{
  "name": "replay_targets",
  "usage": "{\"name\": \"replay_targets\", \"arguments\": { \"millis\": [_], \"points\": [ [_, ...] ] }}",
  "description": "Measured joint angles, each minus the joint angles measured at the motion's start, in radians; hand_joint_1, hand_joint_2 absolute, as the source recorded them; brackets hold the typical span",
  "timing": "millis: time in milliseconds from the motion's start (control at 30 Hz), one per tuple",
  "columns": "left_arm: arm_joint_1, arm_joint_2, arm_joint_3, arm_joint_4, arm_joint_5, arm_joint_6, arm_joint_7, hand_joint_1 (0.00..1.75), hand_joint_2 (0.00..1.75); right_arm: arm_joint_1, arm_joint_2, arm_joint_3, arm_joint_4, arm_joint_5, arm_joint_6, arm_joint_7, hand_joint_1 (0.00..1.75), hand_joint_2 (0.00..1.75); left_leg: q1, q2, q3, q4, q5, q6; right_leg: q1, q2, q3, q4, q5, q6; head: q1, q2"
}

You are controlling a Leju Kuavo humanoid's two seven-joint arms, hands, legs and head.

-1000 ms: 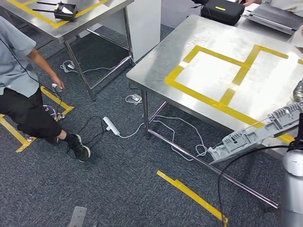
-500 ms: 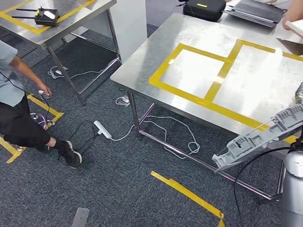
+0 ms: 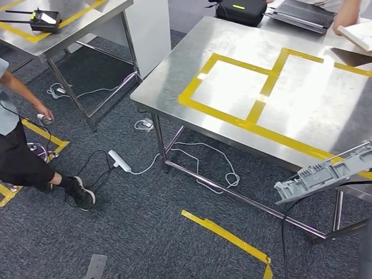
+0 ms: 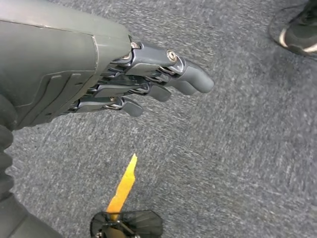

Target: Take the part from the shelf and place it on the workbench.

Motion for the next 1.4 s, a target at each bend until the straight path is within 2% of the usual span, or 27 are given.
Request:
{"name": "replay_targets", "arguments": {
  "millis": [67,167,233,300,333,367,400,467,500,533,567,633,700,733,800,833,867,900,933,1000,1067,1133,1200,1267,1333,1367,1400],
  "points": [
    [0.001,0.001,0.0,0.0,0.0,0.0,0.0,0.0,1.75,-0.002,-0.001,0.0,-0.001,-0.001,0.001,0.001,1.75,1.75,-0.006,0.009,-0.002,0.01,-0.004,-0.007,0.005,-0.007,0.019,-0.031,-0.002,-0.013,-0.002,0.0],
    [0.0,0.002,0.0,0.0,0.0,0.0,0.0,0.0,1.75,0.001,-0.002,-0.001,-0.004,0.0,0.003,0.001,1.75,1.75,-0.004,0.012,-0.004,0.028,-0.022,-0.015,0.001,0.013,0.019,-0.029,-0.001,-0.032,-0.005,0.0],
    [-0.001,0.002,0.0,0.0,0.0,0.0,0.0,0.0,1.75,-0.001,-0.002,-0.002,-0.007,0.0,0.004,0.0,1.75,1.75,0.002,-0.007,-0.036,0.104,-0.07,-0.026,-0.003,0.024,0.021,-0.03,0.0,-0.042,-0.008,0.0],
    [0.001,0.002,0.0,0.0,0.0,0.0,0.0,0.0,1.75,0.0,-0.003,-0.002,-0.008,0.0,0.005,0.0,1.75,1.75,0.007,-0.016,-0.097,0.236,-0.128,-0.033,-0.002,0.038,0.021,-0.03,0.0,-0.046,-0.009,0.0],
    [0.001,0.001,0.0,0.0,0.0,0.0,0.0,0.0,1.75,0.0,-0.003,-0.002,-0.008,0.0,0.006,0.0,1.75,1.75,0.008,-0.016,-0.122,0.283,-0.139,-0.034,-0.002,0.047,0.021,-0.03,-0.001,-0.046,-0.009,0.0],
    [0.002,0.001,0.0,0.0,0.0,0.0,0.0,0.0,1.75,0.0,-0.003,-0.002,-0.008,0.0,0.006,0.0,1.75,1.75,0.009,-0.017,-0.132,0.298,-0.13,-0.032,-0.001,0.055,0.022,-0.03,-0.001,-0.046,-0.009,0.0],
    [0.002,0.0,0.0,0.0,0.0,0.0,0.0,0.0,1.75,0.0,-0.003,-0.002,-0.008,0.0,0.007,0.0,1.75,1.75,0.009,-0.019,-0.124,0.273,-0.102,-0.028,0.0,0.064,0.023,-0.03,-0.001,-0.046,-0.009,0.0],
    [0.001,0.001,0.0,0.0,-0.001,0.0,0.0,0.0,1.75,-0.002,-0.003,-0.002,-0.008,0.002,0.01,0.0,1.75,1.75,0.009,-0.046,-0.073,0.152,-0.026,-0.013,0.0,0.081,0.024,-0.03,-0.001,-0.046,-0.008,0.0],
    [0.001,0.002,0.0,0.0,-0.001,0.0,0.0,0.0,1.75,-0.004,-0.003,-0.002,-0.007,0.003,0.011,0.0,1.75,1.75,0.009,-0.065,-0.048,0.095,-0.001,-0.005,0.0,0.09,0.023,-0.03,-0.001,-0.044,-0.007,0.0],
    [0.001,0.003,0.0,0.0,-0.002,0.0,0.0,0.0,1.75,-0.006,-0.003,-0.001,-0.006,0.005,0.012,0.001,1.75,1.75,0.009,-0.081,-0.03,0.055,0.01,0.001,-0.002,0.098,0.02,-0.03,0.0,-0.041,-0.009,0.0],
    [-0.001,0.004,0.0,0.0,-0.002,0.0,0.0,0.0,1.75,-0.006,-0.003,-0.001,-0.004,0.006,0.013,0.001,1.75,1.75,0.008,-0.09,-0.022,0.036,0.008,0.005,-0.005,0.105,0.016,-0.03,0.002,-0.037,-0.01,0.0],
    [-0.004,0.003,0.0,0.0,-0.002,0.0,0.0,0.0,1.75,-0.007,-0.003,-0.001,0.0,0.009,0.014,0.001,1.75,1.75,0.009,-0.077,-0.017,0.019,0.003,0.006,-0.008,0.116,0.007,-0.031,0.005,-0.025,-0.014,0.0],
    [-0.008,0.001,-0.001,0.0,-0.002,0.0,0.0,0.0,1.75,-0.012,-0.004,0.001,0.002,0.013,0.014,0.001,1.75,1.75,0.013,-0.06,-0.011,0.004,0.007,0.008,-0.006,0.094,-0.011,-0.006,-0.014,-0.016,-0.008,0.0],
    [-0.009,0.0,-0.001,0.0,-0.003,0.0,0.0,0.0,1.75,-0.017,-0.004,0.001,0.003,0.014,0.014,0.0,1.75,1.75,0.015,-0.051,-0.009,-0.002,0.009,0.01,-0.005,0.076,-0.03,0.033,-0.037,-0.014,-0.005,0.0],
    [-0.01,0.0,-0.002,0.0,-0.004,-0.003,0.0,0.0,1.75,-0.026,-0.004,0.003,0.006,0.014,0.016,0.0,1.75,1.75,0.012,-0.033,-0.008,-0.002,0.008,0.015,-0.004,0.05,-0.089,0.158,-0.097,-0.008,0.001,0.0],
    [-0.01,-0.001,-0.002,0.0,-0.005,-0.005,0.0,0.0,1.75,-0.028,-0.004,0.003,0.008,0.013,0.019,0.001,1.75,1.75,0.011,-0.024,-0.008,-0.002,0.007,0.015,-0.005,0.046,-0.113,0.209,-0.113,-0.005,0.001,0.0],
    [-0.01,-0.001,-0.003,0.0,-0.006,-0.007,0.0,0.0,1.75,-0.03,-0.004,0.004,0.01,0.014,0.023,0.002,1.75,1.75,0.01,-0.014,-0.007,-0.002,0.007,0.015,-0.005,0.044,-0.125,0.232,-0.112,-0.003,0.001,0.0],
    [-0.011,-0.002,-0.004,0.0,-0.007,-0.008,0.0,0.0,1.75,-0.033,-0.004,0.004,0.011,0.014,0.027,0.003,1.75,1.75,0.01,-0.006,-0.007,-0.001,0.006,0.014,-0.005,0.04,-0.116,0.215,-0.092,-0.001,0.001,0.0],
    [-0.011,-0.003,-0.005,0.0,-0.007,-0.01,0.001,0.0,1.75,-0.038,-0.004,0.005,0.011,0.014,0.03,0.004,1.75,1.75,0.01,0.003,-0.005,0.0,0.004,0.012,-0.005,0.032,-0.087,0.159,-0.058,0.0,0.001,0.0],
    [-0.012,-0.003,-0.006,0.0,-0.008,-0.012,0.001,0.0,1.75,-0.05,-0.004,0.007,0.011,0.015,0.033,0.005,1.75,1.75,0.006,0.018,-0.004,0.006,-0.001,0.004,-0.001,-0.007,-0.014,0.025,-0.008,-0.002,0.001,0.0],
    [-0.012,-0.003,-0.006,0.0,-0.009,-0.013,0.001,0.0,1.75,-0.059,-0.004,0.008,0.011,0.015,0.034,0.006,1.75,1.75,-0.001,0.03,-0.004,0.013,-0.005,-0.004,0.004,-0.029,0.018,-0.033,0.002,-0.013,0.0,0.0],
    [-0.012,-0.002,-0.006,0.0,-0.009,-0.014,0.002,0.0,1.75,-0.061,-0.004,0.009,0.011,0.016,0.035,0.006,1.75,1.75,-0.003,0.043,-0.004,0.016,-0.007,-0.009,0.004,-0.012,0.015,-0.032,0.005,-0.025,-0.001,0.0],
    [-0.013,-0.002,-0.006,0.0,-0.009,-0.014,0.002,0.0,1.75,-0.065,-0.004,0.009,0.011,0.017,0.036,0.006,1.75,1.75,0.001,0.029,-0.01,0.037,-0.029,-0.019,0.0,0.004,0.014,-0.033,0.01,-0.036,-0.002,0.0],
    [-0.013,-0.002,-0.006,0.0,-0.009,-0.014,0.002,0.0,1.75,-0.069,-0.004,0.009,0.011,0.018,0.037,0.005,1.75,1.75,0.007,-0.003,-0.048,0.131,-0.088,-0.031,-0.003,0.02,0.014,-0.034,0.012,-0.045,-0.003,0.0],
    [-0.01,-0.002,-0.006,0.0,-0.01,-0.016,0.003,0.0,1.75,-0.069,-0.004,0.01,0.012,0.021,0.043,0.005,1.75,1.75,0.012,-0.016,-0.102,0.255,-0.141,-0.036,-0.003,0.038,0.013,-0.034,0.013,-0.048,-0.003,0.0],
    [-0.009,-0.002,-0.006,0.0,-0.01,-0.017,0.003,0.0,1.75,-0.069,-0.004,0.011,0.012,0.021,0.048,0.006,1.75,1.75,0.013,-0.017,-0.117,0.286,-0.144,-0.036,-0.003,0.046,0.013,-0.034,0.013,-0.049,-0.003,0.0],
    [-0.009,-0.002,-0.006,0.0,-0.01,-0.018,0.003,0.0,1.75,-0.069,-0.004,0.015,0.013,0.022,0.055,0.007,1.75,1.75,0.013,-0.018,-0.116,0.281,-0.128,-0.034,-0.003,0.054,0.014,-0.034,0.013,-0.049,-0.003,0.0]
  ]
}}
